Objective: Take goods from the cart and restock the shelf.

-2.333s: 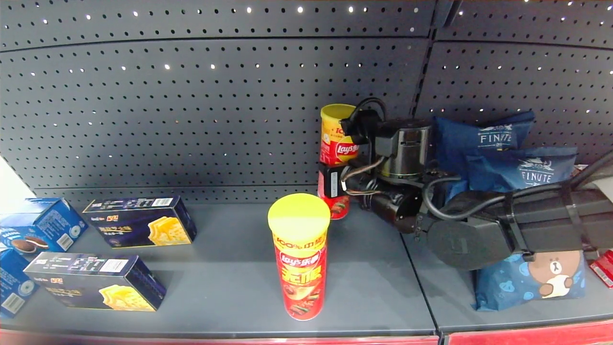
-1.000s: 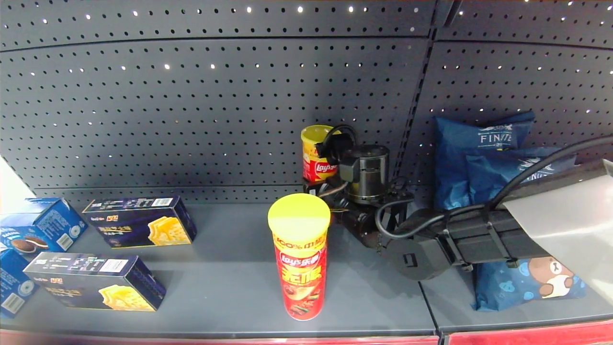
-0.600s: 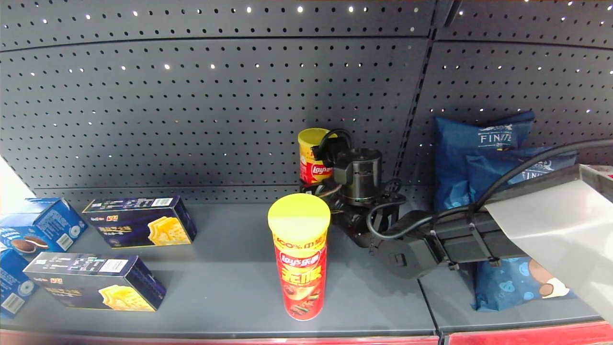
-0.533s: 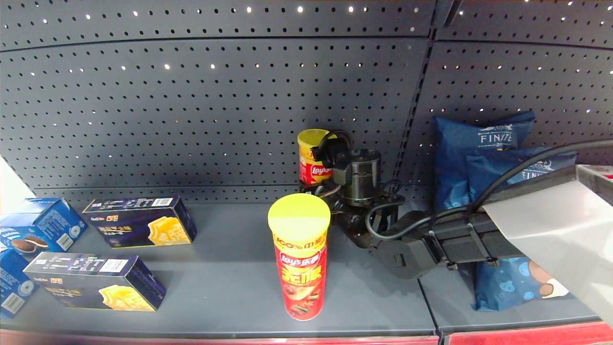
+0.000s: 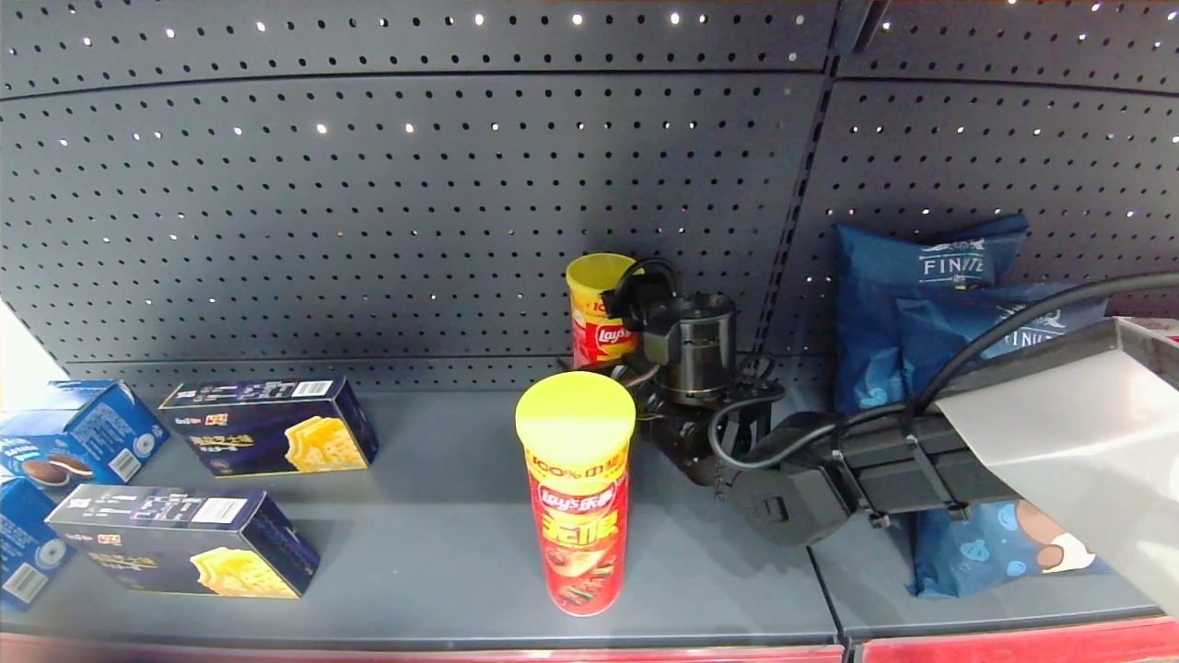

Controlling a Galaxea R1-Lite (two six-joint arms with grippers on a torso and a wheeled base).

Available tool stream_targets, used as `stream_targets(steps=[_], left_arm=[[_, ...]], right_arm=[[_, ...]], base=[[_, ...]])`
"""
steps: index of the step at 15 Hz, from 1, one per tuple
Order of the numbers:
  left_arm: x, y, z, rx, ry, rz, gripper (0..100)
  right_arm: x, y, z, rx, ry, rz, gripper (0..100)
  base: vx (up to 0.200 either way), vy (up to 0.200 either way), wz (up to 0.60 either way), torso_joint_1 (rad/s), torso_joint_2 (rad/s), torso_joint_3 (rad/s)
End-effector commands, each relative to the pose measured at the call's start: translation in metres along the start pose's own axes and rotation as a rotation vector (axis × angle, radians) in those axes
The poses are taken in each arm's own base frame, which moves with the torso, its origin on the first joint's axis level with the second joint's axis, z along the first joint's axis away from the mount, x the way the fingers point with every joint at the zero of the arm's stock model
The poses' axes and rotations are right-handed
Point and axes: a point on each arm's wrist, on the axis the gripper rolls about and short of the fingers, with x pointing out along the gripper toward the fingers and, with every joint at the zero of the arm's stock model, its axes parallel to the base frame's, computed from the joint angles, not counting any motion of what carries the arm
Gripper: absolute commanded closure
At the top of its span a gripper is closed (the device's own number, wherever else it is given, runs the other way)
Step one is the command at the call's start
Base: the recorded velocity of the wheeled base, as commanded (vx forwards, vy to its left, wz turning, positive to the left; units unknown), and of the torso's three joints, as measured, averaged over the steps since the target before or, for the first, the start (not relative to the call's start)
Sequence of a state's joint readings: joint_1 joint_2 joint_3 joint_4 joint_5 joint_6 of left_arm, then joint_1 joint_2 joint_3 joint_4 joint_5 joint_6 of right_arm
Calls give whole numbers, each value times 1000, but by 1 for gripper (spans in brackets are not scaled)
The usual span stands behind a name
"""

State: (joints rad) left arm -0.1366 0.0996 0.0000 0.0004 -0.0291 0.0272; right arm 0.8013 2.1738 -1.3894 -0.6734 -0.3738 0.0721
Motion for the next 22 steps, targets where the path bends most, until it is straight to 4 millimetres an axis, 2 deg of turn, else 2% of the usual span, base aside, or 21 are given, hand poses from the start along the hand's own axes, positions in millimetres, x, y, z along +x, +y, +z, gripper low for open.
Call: stream_targets(steps=[1, 10, 17, 19, 22], left_arm=[[0, 0, 0, 0, 1, 0, 0], [0, 0, 0, 0, 1, 0, 0], [0, 0, 0, 0, 1, -3, 0], [0, 0, 0, 0, 1, 0, 0], [0, 0, 0, 0, 1, -1, 0]], right_arm=[[-6, -2, 3, -2, 5, 0, 0], [-57, -22, -3, -25, 52, -9, 0], [-84, -37, 1, -32, 67, -25, 0], [-93, -51, 1, -38, 80, -60, 0], [-89, -71, -1, -32, 89, -140, 0]], base=[[0, 0, 0, 0, 0, 0], [0, 0, 0, 0, 0, 0], [0, 0, 0, 0, 0, 0], [0, 0, 0, 0, 0, 0], [0, 0, 0, 0, 0, 0]])
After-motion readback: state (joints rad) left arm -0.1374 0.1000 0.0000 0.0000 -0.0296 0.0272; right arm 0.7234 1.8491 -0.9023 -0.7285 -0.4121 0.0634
